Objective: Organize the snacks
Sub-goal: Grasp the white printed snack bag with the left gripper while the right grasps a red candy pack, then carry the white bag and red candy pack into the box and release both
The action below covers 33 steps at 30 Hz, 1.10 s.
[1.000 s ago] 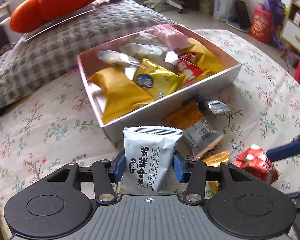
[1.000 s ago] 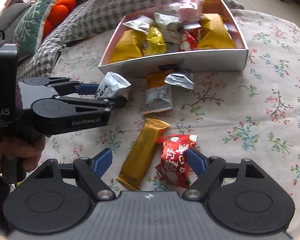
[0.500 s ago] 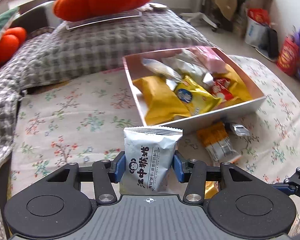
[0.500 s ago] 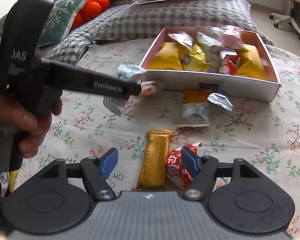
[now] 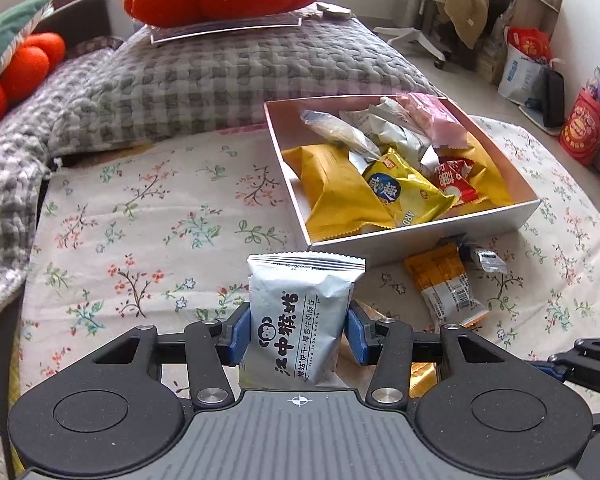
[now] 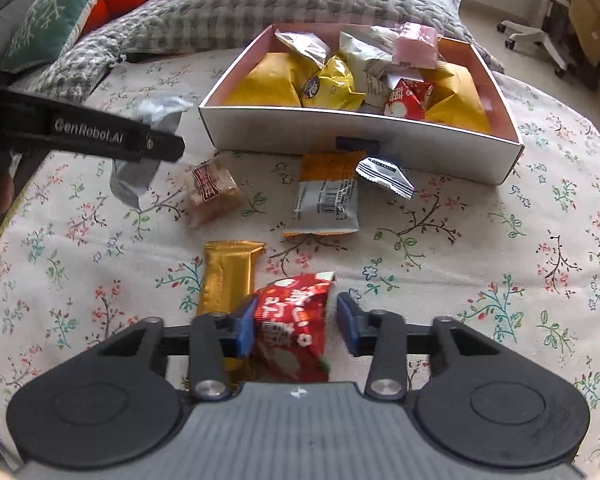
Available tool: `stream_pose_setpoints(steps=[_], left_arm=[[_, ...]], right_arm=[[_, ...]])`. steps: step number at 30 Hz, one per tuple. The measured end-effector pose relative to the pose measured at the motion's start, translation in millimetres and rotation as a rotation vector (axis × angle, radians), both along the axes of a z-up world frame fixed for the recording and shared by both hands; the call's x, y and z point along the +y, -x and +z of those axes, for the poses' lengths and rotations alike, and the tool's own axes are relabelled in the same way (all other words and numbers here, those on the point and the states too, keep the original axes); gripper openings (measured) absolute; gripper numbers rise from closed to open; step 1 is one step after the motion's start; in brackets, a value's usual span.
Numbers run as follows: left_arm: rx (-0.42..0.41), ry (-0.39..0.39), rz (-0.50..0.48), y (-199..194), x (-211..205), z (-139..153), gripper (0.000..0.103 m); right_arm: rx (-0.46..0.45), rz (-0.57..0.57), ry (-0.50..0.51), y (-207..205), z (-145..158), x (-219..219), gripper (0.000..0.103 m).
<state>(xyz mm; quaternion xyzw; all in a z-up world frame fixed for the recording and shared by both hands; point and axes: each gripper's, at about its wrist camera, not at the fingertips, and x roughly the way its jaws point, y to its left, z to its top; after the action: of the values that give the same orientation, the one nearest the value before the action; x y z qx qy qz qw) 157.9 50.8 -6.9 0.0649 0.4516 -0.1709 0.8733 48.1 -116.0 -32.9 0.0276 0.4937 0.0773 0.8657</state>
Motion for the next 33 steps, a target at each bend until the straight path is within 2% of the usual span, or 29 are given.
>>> stream_pose_setpoints(steps=[4,9,20,27,33], left_arm=[[0.005,0.041,0.025,-2.5,7.3,2.7,0.046],[0.01,0.039,0.012,-1.0,-0.5,2.5,0.046],[0.02,0.114,0.003,-0.5,-15.1,12.9,0.046],[0.016,0.168,0.035,-24.7,-21.4,25.5,0.046],[0.005,0.171,0.026,-52.7,-42.1,34.3,0.046]], right_arm=[[-0.014,-0.005,-0.002,1.4,1.8,1.8,0.031],[-0.047,-0.035,-0.031,0.3,10.6,-7.4,0.031],[-0.099,-0.094,-0.079,-8.2,30.7,-32.7,0.031],[-0.132,-0.133,-0.153,-30.6,50.2,-60.6,0.031],[-0.138,-0.153,-0.178,-51.8,54.6,-79.4,0.031]])
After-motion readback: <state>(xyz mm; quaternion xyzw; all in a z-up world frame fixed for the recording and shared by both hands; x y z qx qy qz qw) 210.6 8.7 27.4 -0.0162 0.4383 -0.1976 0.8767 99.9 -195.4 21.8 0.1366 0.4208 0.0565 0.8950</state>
